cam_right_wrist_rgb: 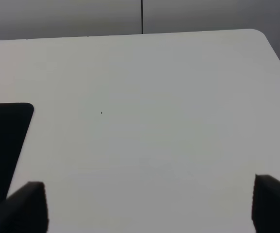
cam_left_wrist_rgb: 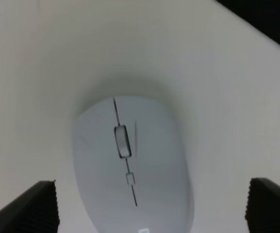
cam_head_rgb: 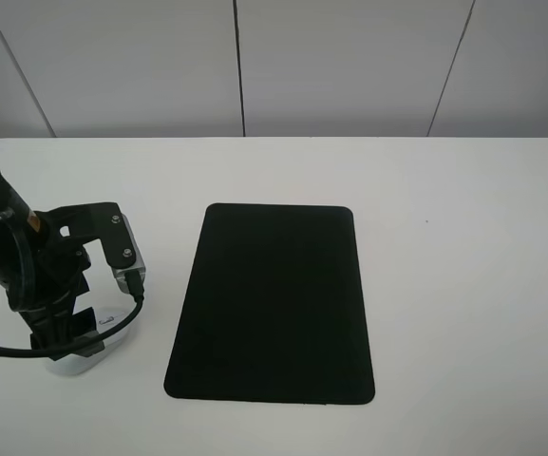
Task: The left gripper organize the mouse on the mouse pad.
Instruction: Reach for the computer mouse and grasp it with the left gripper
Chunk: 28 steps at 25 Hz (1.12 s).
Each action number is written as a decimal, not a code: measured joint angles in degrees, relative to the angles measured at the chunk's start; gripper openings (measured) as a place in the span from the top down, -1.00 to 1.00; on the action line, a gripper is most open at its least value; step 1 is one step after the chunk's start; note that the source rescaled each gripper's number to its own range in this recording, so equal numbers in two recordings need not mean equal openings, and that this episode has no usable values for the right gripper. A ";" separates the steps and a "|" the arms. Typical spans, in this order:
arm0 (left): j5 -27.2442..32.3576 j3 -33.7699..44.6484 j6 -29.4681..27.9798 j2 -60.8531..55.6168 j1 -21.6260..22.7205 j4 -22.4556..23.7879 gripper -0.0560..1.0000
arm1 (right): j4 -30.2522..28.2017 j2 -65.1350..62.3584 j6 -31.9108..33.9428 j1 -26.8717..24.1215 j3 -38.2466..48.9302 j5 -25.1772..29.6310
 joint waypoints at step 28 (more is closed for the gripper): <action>-10.23 2.63 4.55 8.18 2.02 0.17 -1.00 | 0.00 0.00 0.00 0.00 0.00 0.00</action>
